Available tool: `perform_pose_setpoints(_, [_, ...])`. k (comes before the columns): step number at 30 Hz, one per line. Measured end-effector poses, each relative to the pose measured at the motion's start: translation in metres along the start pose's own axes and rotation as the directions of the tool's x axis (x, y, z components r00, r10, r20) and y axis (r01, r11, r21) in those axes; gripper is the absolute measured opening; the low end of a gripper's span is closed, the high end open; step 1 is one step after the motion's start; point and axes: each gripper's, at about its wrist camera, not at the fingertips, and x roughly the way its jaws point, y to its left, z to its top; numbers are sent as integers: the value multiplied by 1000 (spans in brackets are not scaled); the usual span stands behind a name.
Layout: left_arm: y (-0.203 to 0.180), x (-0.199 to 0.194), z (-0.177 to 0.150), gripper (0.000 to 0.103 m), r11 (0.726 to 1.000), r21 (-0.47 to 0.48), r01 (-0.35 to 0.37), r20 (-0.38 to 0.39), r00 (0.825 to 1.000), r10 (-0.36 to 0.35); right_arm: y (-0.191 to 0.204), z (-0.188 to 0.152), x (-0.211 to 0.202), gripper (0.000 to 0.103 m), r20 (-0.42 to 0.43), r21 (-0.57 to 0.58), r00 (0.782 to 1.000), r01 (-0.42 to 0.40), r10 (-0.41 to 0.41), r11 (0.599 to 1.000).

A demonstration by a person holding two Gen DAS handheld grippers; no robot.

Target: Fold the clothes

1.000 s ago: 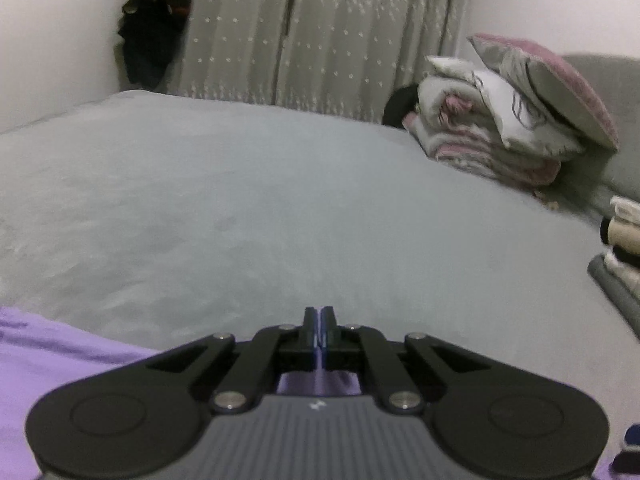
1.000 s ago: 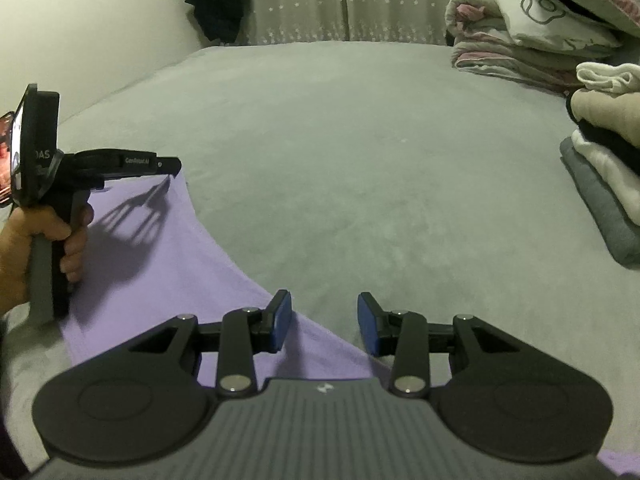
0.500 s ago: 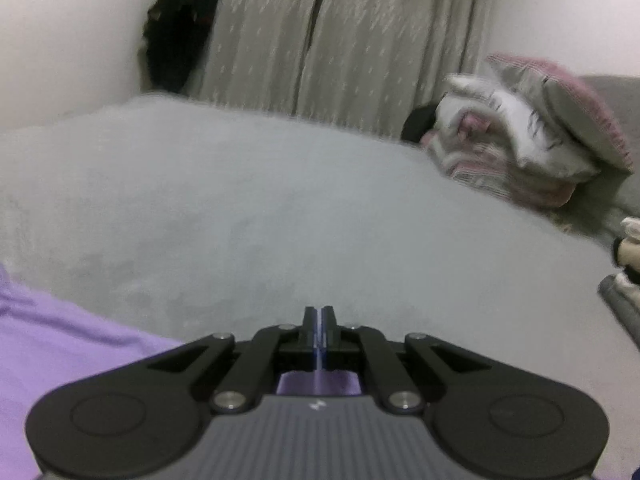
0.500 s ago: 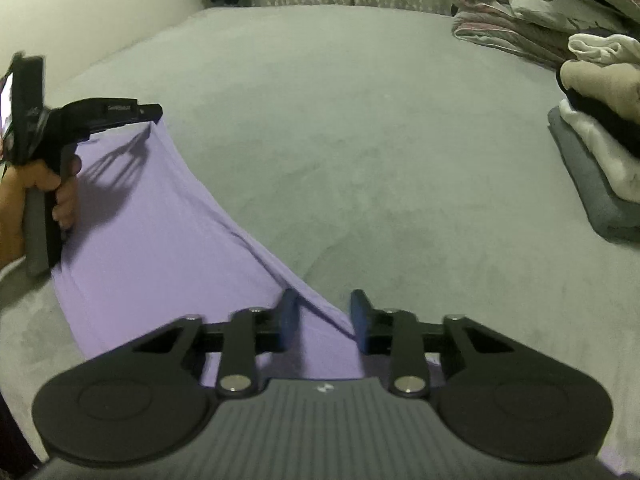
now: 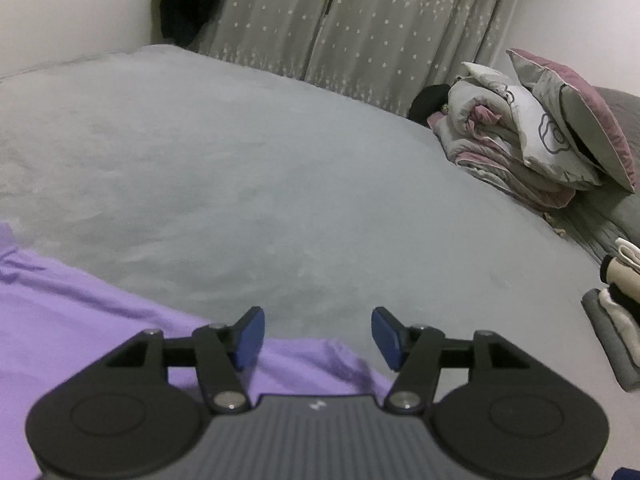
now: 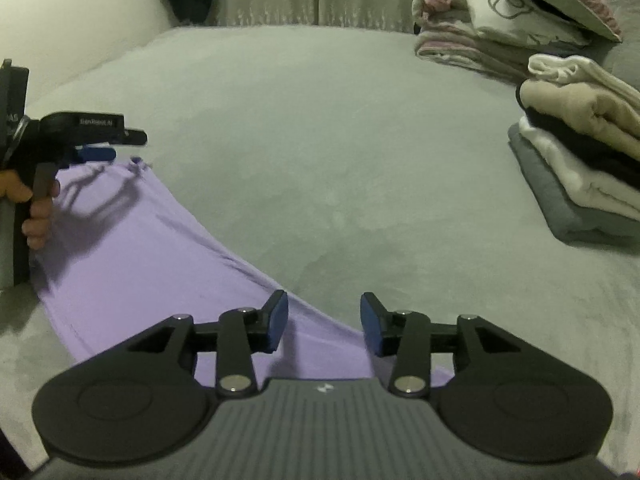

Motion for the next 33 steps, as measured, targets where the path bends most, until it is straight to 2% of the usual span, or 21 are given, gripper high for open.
perform_pose_setpoints(2, [6, -9, 1, 62, 1000, 4, -3, -20, 1000, 3, 7, -2, -6, 46, 13, -11, 1000, -18, 18, 1000])
perform_pose_setpoints(5, [17, -25, -2, 62, 999, 38, -10, -52, 999, 12, 25, -6, -14, 46, 4, -57, 995, -100, 101, 993])
perform_pose_setpoints(9, [33, -48, -13, 60, 995, 100, 7, -104, 995, 3, 55, -17, -25, 46, -16, -141, 967, -253, 253, 957])
perform_pose_setpoints(10, [37, -54, -16, 59, 992, 122, 14, -119, 993, 1, 62, -19, -27, 45, -22, -169, 959, -281, 282, 945])
perform_pose_setpoints(12, [44, -67, -24, 57, 986, 166, 14, -132, 991, 8, 75, -25, -32, 31, -36, -229, 942, -333, 334, 915])
perform_pose_setpoints(13, [48, -73, -28, 57, 983, 183, 12, -136, 991, 14, 80, -27, -34, 31, -43, -255, 936, -348, 349, 902])
perform_pose_setpoints(16, [60, -88, -34, 52, 974, 225, 10, -147, 989, 23, 92, -31, -34, 31, -61, -313, 934, -353, 353, 882])
perform_pose_setpoints(19, [72, -100, -37, 46, 968, 250, -8, -143, 989, 45, 100, -32, -27, 19, -92, -328, 937, -347, 336, 879])
perform_pose_setpoints(22, [83, -104, -36, 46, 967, 248, -50, -128, 988, 84, 104, -31, -20, 14, -104, -334, 944, -329, 312, 883])
perform_pose_setpoints(25, [94, -104, -35, 46, 968, 242, -68, -150, 983, 107, 104, -28, -15, 2, -115, -336, 948, -318, 296, 887])
perform_pose_setpoints(29, [98, -104, -33, 46, 960, 262, -102, -169, 974, 150, 94, -22, -18, 0, -139, -302, 941, -338, 310, 891])
perform_pose_setpoints(33, [99, -107, -32, 46, 954, 269, -129, -159, 971, 176, 84, -24, -18, 1, -197, -256, 920, -382, 338, 888])
